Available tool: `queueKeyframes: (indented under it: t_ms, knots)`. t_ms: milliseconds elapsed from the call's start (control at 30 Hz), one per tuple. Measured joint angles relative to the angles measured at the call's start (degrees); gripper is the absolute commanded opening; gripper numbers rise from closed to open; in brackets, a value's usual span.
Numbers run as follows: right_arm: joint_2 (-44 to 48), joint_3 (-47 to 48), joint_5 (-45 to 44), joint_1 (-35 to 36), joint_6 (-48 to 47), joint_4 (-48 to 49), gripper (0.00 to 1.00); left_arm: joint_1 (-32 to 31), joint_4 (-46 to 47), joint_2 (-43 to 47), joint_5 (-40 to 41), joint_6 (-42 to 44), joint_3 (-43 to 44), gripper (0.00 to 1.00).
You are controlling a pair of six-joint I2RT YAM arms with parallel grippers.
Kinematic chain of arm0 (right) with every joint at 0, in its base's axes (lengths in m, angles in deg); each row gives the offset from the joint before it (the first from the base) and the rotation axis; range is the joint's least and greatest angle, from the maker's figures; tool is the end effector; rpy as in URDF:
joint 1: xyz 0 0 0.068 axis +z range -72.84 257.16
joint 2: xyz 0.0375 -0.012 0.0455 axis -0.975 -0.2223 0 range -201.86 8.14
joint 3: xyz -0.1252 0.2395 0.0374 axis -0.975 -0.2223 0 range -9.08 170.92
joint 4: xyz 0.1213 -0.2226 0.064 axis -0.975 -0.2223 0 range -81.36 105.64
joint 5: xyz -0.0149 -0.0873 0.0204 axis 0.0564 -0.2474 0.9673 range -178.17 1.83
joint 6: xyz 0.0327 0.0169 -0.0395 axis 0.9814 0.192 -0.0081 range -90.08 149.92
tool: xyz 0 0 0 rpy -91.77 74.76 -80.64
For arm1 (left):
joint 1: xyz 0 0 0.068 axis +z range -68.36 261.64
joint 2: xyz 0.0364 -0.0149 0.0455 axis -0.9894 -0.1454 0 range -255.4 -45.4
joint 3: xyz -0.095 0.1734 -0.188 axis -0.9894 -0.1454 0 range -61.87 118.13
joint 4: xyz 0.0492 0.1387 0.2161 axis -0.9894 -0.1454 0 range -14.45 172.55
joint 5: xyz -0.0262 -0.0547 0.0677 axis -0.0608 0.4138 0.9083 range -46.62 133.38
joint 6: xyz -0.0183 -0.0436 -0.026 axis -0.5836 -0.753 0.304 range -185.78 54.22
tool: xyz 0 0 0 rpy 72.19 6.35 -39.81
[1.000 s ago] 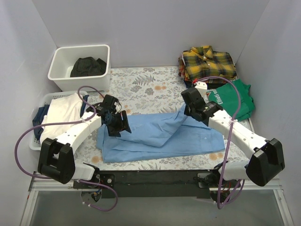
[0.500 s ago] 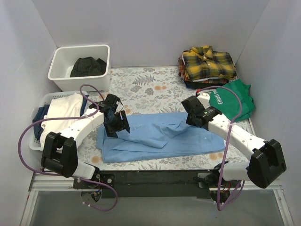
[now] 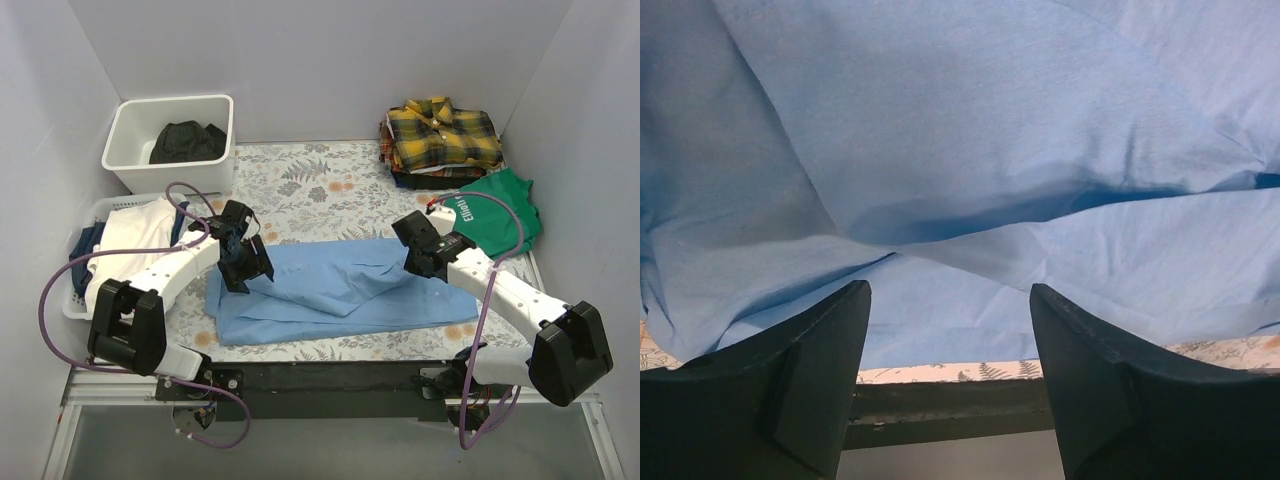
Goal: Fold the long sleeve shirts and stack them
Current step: Fold the shirt
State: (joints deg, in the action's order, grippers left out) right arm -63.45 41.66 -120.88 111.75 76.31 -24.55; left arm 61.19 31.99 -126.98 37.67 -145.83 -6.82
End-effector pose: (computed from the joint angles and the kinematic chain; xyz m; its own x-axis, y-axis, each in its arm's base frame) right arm 0.2063 0.1188 0.2419 -0.6867 0.2664 -0.6764 0.3406 0.9399 0.0244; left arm 0.2346 -0.0912 0.2123 -0.5208 -0.8518 0.0570 -0.8358 0.4952 -0.2369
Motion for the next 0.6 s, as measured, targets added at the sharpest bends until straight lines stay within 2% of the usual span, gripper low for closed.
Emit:
queueKeyframes:
  t_ms: [200, 600]
  knots:
    - [0.0, 0.0, -0.2, 0.0, 0.0, -0.3, 0.01, 0.2, 1.2, -2.4, 0.4, -2.1, -1.9, 0.61]
    - [3.0, -3.2, -0.3, -0.5, 0.0, -0.4, 0.01, 1.3, 4.0, -4.0, 2.4, -4.8, -0.2, 0.6]
